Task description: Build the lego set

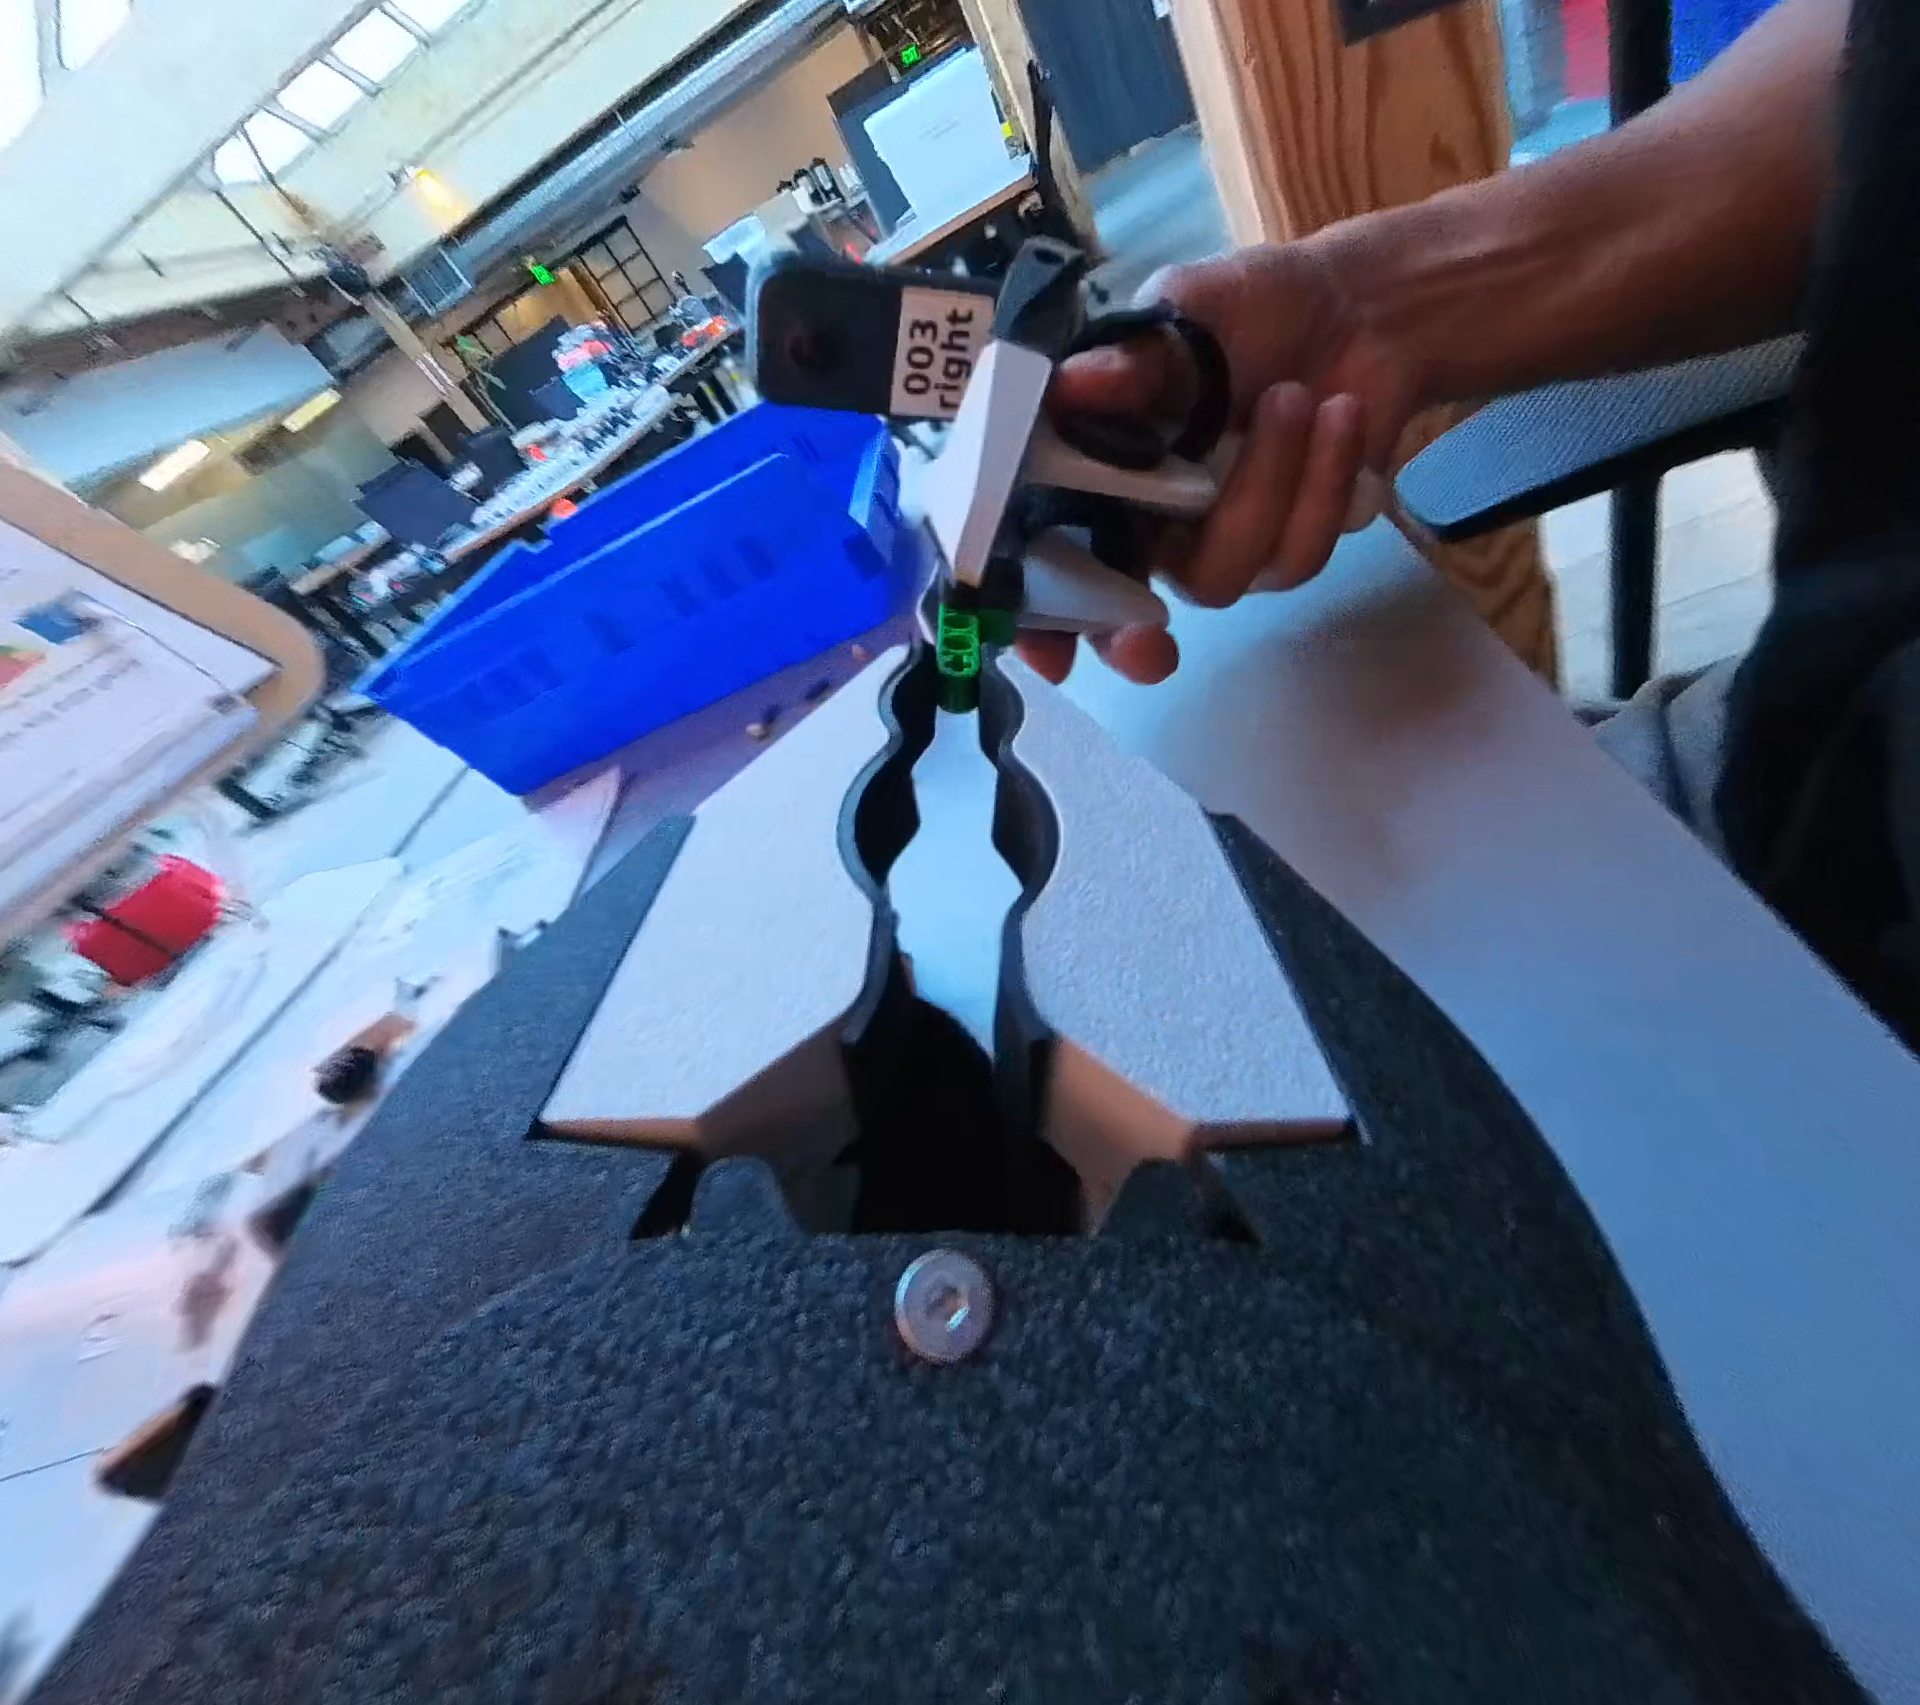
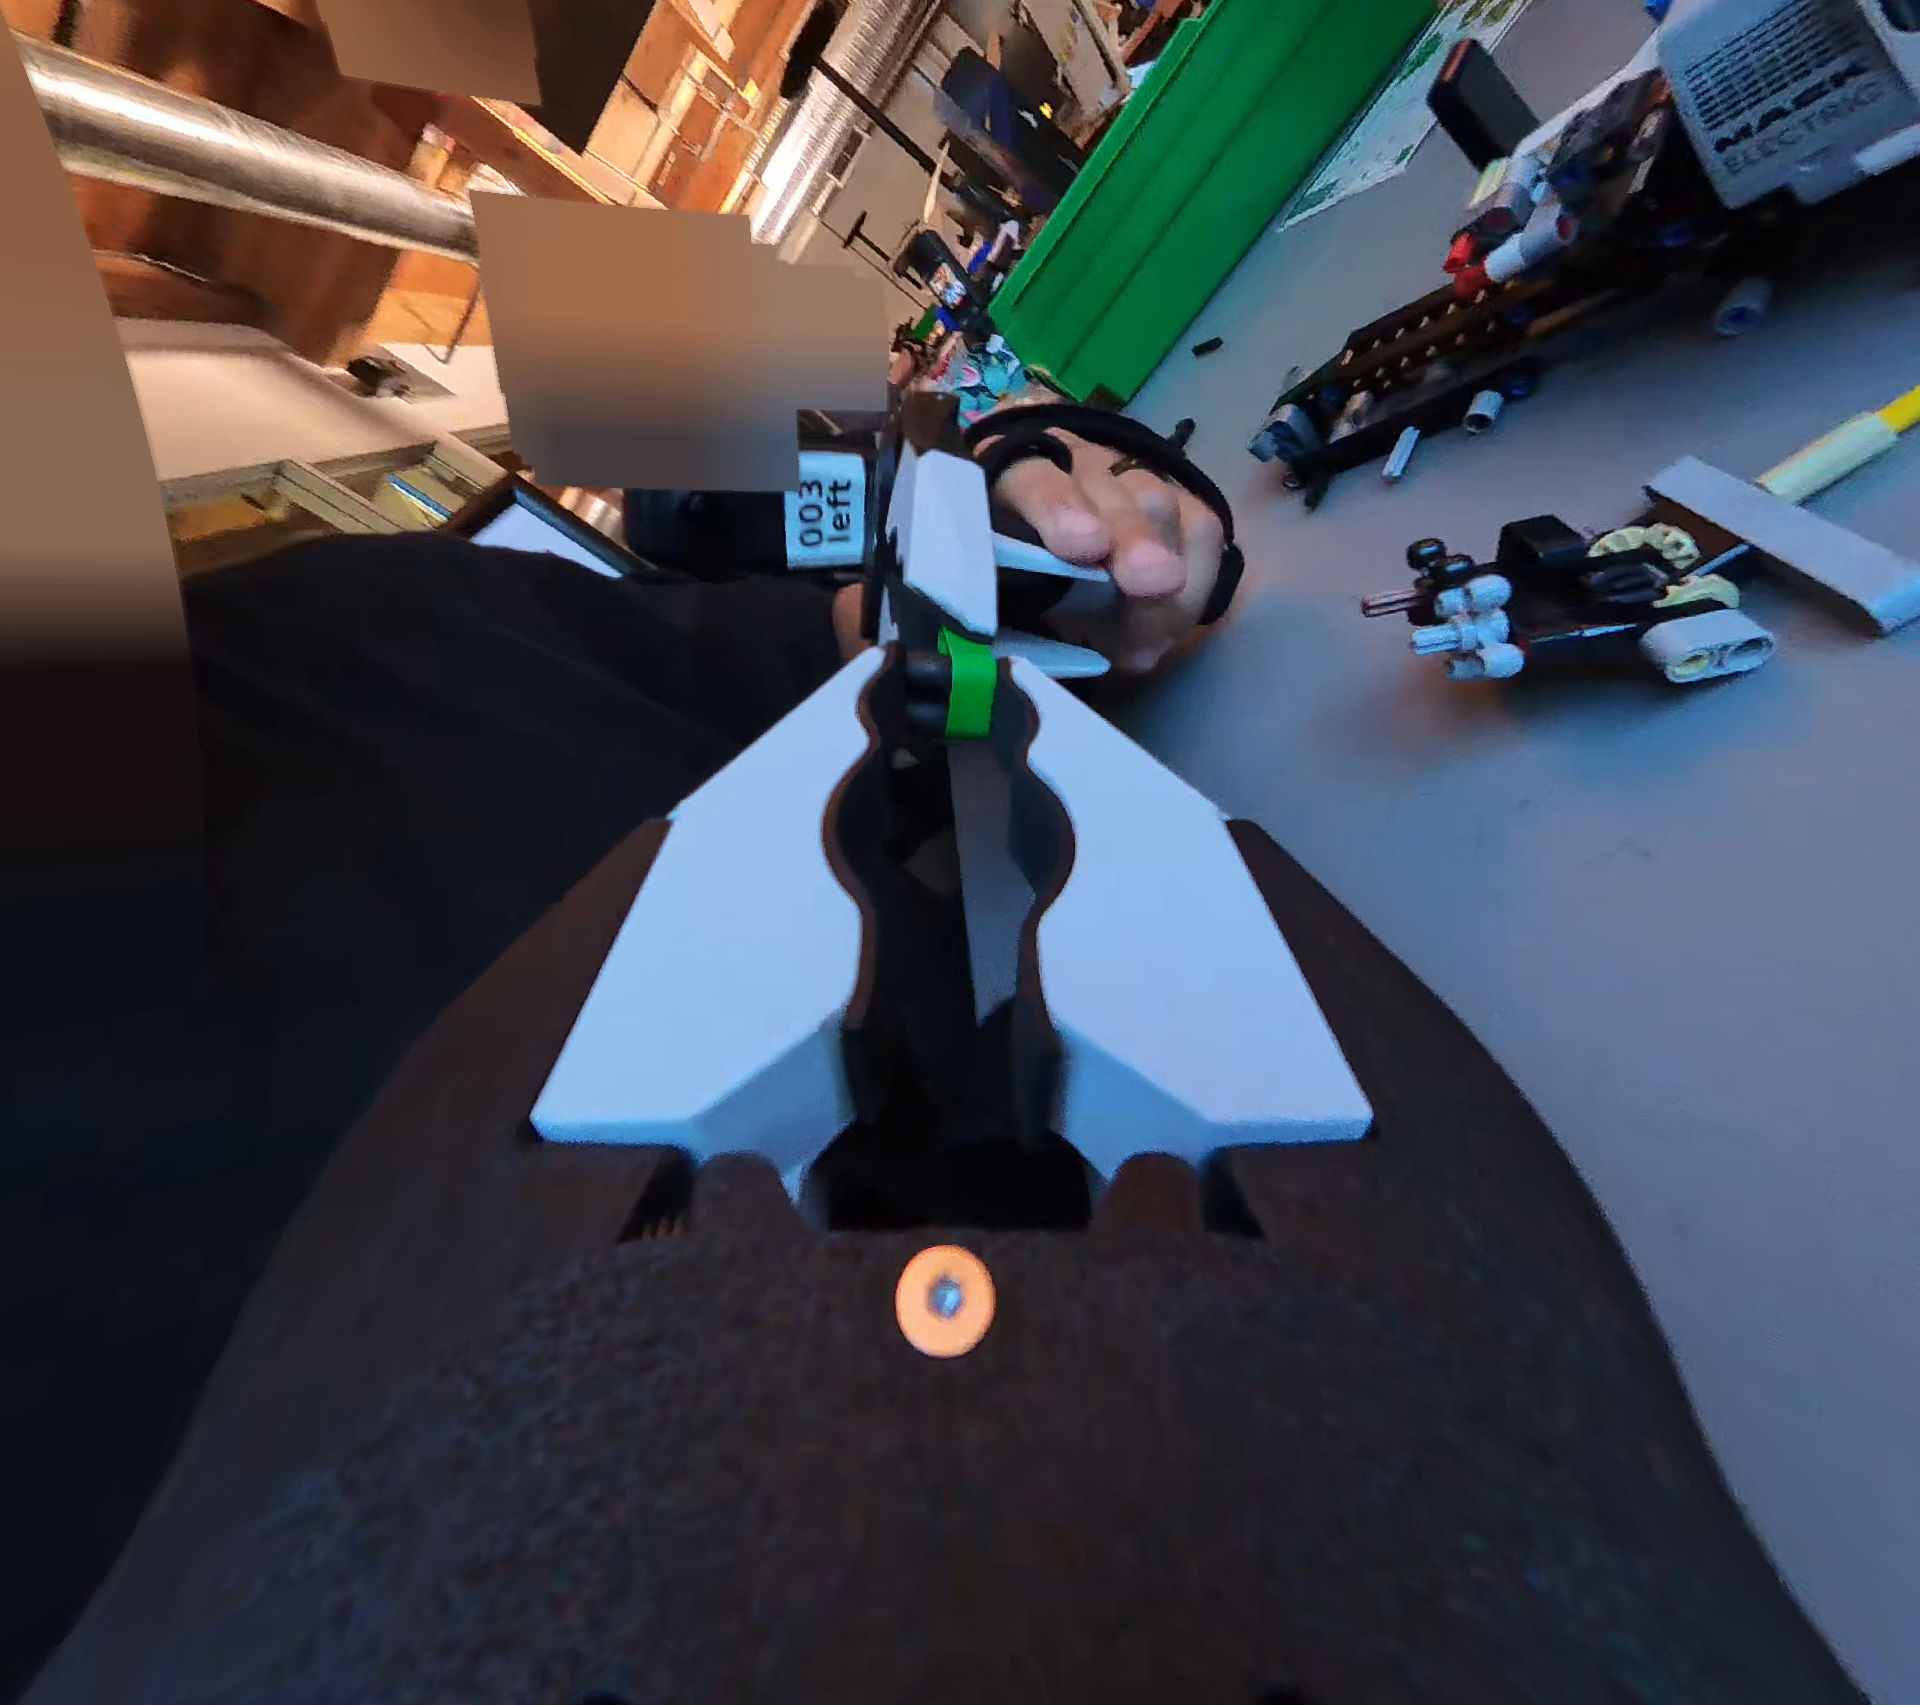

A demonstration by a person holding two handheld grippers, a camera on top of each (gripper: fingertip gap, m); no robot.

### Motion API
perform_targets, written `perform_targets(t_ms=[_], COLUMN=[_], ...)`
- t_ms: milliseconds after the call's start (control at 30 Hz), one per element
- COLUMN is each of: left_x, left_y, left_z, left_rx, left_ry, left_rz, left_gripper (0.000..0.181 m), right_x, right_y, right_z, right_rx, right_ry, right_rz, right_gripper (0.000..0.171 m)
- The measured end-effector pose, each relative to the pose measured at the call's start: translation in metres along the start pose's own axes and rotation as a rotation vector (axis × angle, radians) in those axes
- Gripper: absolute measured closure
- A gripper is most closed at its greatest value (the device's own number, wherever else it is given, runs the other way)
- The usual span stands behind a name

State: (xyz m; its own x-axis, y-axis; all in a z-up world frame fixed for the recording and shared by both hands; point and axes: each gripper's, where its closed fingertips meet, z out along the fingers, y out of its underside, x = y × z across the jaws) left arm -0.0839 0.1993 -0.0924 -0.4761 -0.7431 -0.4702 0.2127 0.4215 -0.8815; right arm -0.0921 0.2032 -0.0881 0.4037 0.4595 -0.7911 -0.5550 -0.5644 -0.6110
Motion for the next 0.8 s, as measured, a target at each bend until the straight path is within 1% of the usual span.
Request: perform_targets(t_ms=[33,67,100,133,200,267,333,367,433,567,633,733,800], left_x=[0.000,-0.002,-0.006,-0.011,-0.016,-0.018,-0.022,-0.024,-0.026,-0.024,-0.022,-0.024,-0.025], left_y=[0.000,0.000,0.001,0.003,0.006,0.009,0.014,0.017,0.023,0.023,0.022,0.020,0.019], left_z=[0.000,0.001,0.000,-0.001,-0.002,-0.001,-0.001,-0.001,-0.001,0.000,0.000,0.000,-0.001], left_rx=[0.002,0.000,-0.006,-0.014,-0.035,-0.061,-0.096,-0.118,-0.159,-0.176,-0.177,-0.174,-0.182], left_ry=[0.015,0.020,0.010,0.000,-0.016,-0.038,-0.068,-0.085,-0.122,-0.145,-0.155,-0.195,-0.239], left_rz=[-0.054,-0.115,-0.170,-0.217,-0.277,-0.299,-0.342,-0.367,-0.404,-0.420,-0.415,-0.387,-0.330], left_gripper=[0.176,0.176,0.176,0.176,0.176,0.175,0.176,0.175,0.176,0.176,0.176,0.176,0.176], right_x=[0.000,0.004,0.012,0.021,0.024,0.021,0.020,0.023,0.029,0.027,0.028,0.026,0.023], right_y=[-0.002,-0.004,-0.004,-0.005,-0.011,-0.015,-0.019,-0.021,-0.021,-0.026,-0.027,-0.029,-0.029], right_z=[-0.001,-0.004,-0.009,-0.014,-0.021,-0.018,-0.014,-0.013,-0.009,-0.006,-0.006,-0.005,-0.005], right_rx=[0.003,0.009,-0.006,-0.025,-0.022,-0.012,0.025,0.042,0.063,0.168,0.186,0.218,0.243], right_ry=[0.021,0.065,0.144,0.244,0.395,0.531,0.675,0.754,0.843,0.899,0.901,0.919,0.950], right_rz=[-0.045,-0.114,-0.207,-0.325,-0.531,-0.712,-0.858,-0.895,-0.929,-0.940,-0.922,-0.927,-0.938], right_gripper=[0.153,0.140,0.131,0.134,0.135,0.136,0.143,0.144,0.151,0.161,0.161,0.164,0.165])
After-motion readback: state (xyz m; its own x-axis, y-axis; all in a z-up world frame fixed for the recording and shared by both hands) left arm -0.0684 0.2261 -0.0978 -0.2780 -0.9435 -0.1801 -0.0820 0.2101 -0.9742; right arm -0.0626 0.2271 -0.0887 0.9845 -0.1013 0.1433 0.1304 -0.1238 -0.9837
